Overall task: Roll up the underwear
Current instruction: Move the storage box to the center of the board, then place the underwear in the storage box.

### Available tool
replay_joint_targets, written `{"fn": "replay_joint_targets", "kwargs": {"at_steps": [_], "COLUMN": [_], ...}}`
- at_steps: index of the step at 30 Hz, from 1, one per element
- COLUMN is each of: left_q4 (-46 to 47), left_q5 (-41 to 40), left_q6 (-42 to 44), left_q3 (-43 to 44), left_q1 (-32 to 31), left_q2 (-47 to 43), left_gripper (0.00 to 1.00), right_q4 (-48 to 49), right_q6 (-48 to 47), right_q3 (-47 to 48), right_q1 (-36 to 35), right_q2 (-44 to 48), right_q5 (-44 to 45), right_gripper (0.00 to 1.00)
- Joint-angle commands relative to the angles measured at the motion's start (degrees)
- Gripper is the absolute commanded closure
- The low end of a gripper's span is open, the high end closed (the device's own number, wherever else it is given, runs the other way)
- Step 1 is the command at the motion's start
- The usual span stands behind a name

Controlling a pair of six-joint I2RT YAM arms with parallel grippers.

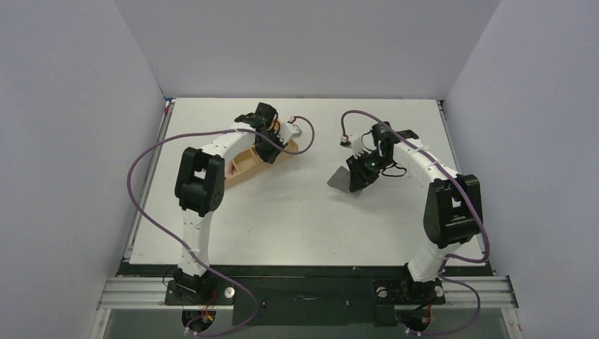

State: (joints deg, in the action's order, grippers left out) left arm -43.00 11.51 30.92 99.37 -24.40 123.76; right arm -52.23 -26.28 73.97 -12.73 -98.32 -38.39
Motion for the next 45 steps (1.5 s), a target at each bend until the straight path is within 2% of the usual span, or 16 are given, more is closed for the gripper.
{"fn": "replay_joint_targets", "kwargs": {"at_steps": [1, 5, 13, 19, 23, 25, 28, 31, 37, 39, 42, 45], "left_q4": [0.5, 1.1, 0.9, 0.9, 1.8, 2.1, 2.5, 2.7, 2.7, 2.6, 2.1, 1.2], "left_q5": [-0.1, 0.9, 3.2, 3.0, 3.1, 3.1, 2.6, 2.4, 4.4, 5.6, 8.6, 11.6], "left_q6": [-4.4, -5.9, -7.8, -8.8, -10.4, -11.0, -11.2, -11.3, -10.8, -10.3, -8.7, -8.0], "left_q3": [-6.0, -8.2, -6.6, -4.3, -4.5, -4.7, -5.3, -5.9, -8.6, -10.5, -14.9, -18.6], "left_q1": [-6.6, -12.3, -24.6, -30.6, -31.8, -31.8, -31.8, -31.8, -31.0, -30.0, -26.7, -20.0], "left_q2": [-4.5, -5.7, -3.6, -1.0, -0.8, -1.3, -2.4, -4.2, -11.2, -15.1, -22.8, -29.0], "left_gripper": [0.95, 1.00, 1.00, 0.99, 0.84, 0.70, 0.61, 0.47, 0.30, 0.28, 0.27, 0.26], "right_q4": [0.3, 0.2, -1.3, -1.4, -1.2, -1.1, -0.5, 0.1, 1.9, 2.7, 3.9, 6.0], "right_q6": [-0.2, 0.0, -2.1, -3.0, -2.4, -1.5, -0.5, 0.8, 3.0, 3.8, 4.6, 6.4], "right_q3": [0.9, 0.8, -0.9, -2.9, -2.4, -1.7, -0.7, -0.2, 0.3, 0.7, 0.9, 1.3], "right_q1": [1.3, 3.5, 11.3, 13.9, 14.2, 14.0, 13.2, 11.8, 7.5, 6.0, 2.4, -1.9], "right_q2": [4.9, 5.6, 7.6, 8.9, 9.3, 9.3, 9.5, 9.7, 11.0, 11.6, 12.0, 12.9], "right_q5": [-0.6, 0.6, 4.0, 7.2, 8.2, 8.1, 8.5, 9.3, 11.6, 12.5, 15.5, 18.1], "right_gripper": [1.00, 1.00, 1.00, 1.00, 1.00, 1.00, 1.00, 1.00, 1.00, 1.00, 1.00, 1.00]}}
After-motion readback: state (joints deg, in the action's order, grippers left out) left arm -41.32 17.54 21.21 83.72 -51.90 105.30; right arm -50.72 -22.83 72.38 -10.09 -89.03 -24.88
